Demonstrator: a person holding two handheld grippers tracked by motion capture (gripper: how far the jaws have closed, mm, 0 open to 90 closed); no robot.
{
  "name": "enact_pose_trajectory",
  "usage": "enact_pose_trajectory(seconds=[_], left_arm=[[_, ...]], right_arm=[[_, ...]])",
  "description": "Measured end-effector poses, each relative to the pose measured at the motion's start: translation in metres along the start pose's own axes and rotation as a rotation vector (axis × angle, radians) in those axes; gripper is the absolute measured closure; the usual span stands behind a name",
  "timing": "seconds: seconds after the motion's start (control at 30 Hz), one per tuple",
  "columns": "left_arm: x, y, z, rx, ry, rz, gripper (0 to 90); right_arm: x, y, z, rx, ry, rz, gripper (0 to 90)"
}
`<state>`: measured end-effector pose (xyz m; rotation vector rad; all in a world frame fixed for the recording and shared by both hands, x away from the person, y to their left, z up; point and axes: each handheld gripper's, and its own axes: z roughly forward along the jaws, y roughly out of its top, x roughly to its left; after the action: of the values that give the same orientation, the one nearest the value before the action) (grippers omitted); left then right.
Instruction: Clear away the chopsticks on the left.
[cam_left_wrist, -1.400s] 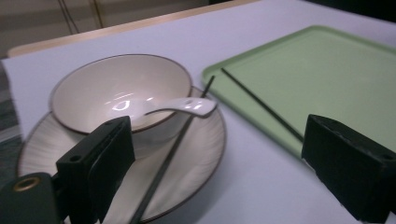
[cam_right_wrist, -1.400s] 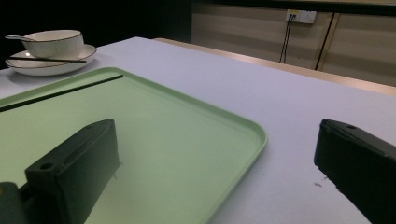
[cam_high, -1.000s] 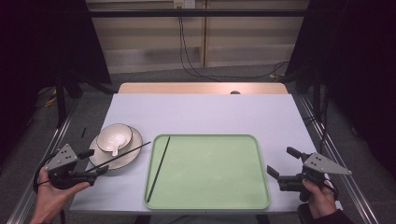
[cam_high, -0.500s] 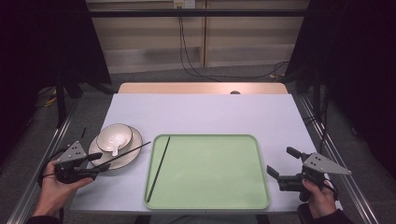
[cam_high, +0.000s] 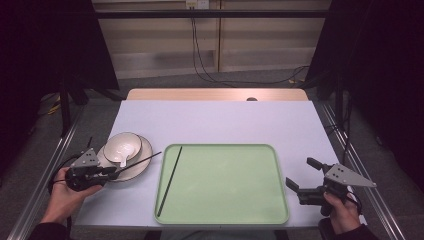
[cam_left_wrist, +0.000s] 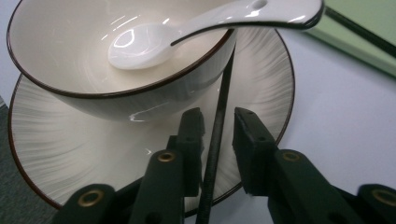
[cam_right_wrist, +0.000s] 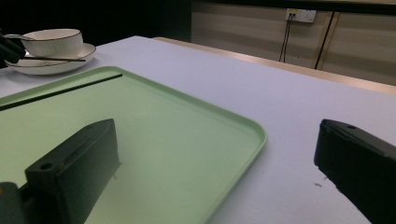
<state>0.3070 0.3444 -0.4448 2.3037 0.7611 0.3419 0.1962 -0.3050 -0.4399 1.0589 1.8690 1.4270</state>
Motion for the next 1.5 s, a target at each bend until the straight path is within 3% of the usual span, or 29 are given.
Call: enact_pose_trajectory(seconds=[0.07,0.33,0.53,1.0,1.5], left_arm=[[-0.001,0.001,0.001,0.025,0.003,0.011,77.2],[-0.003,0.002,0.006,0.04,-0.034,0.029,85.1],[-0.004,0.005,0.005,0.054,-0.043,0.04,85.8],[-0.004,0.005,-0.001,0.018,-0.08,0.01,86.0],[-0.013,0.008,-0.01,-0.034,-0.084,-0.023,86.1]], right_arm=[[0.0,0.0,0.0,-0.001,-0.001,-0.002,0.0],[0.0,0.0,0.0,0.002,0.002,-0.002,0.0],[0.0,0.0,0.0,-0.001,-0.001,0.001,0.0],[0.0,0.0,0.0,0.002,0.002,-0.002,0.0],[0.0,0.0,0.0,0.002,0.002,-0.009,0.0]])
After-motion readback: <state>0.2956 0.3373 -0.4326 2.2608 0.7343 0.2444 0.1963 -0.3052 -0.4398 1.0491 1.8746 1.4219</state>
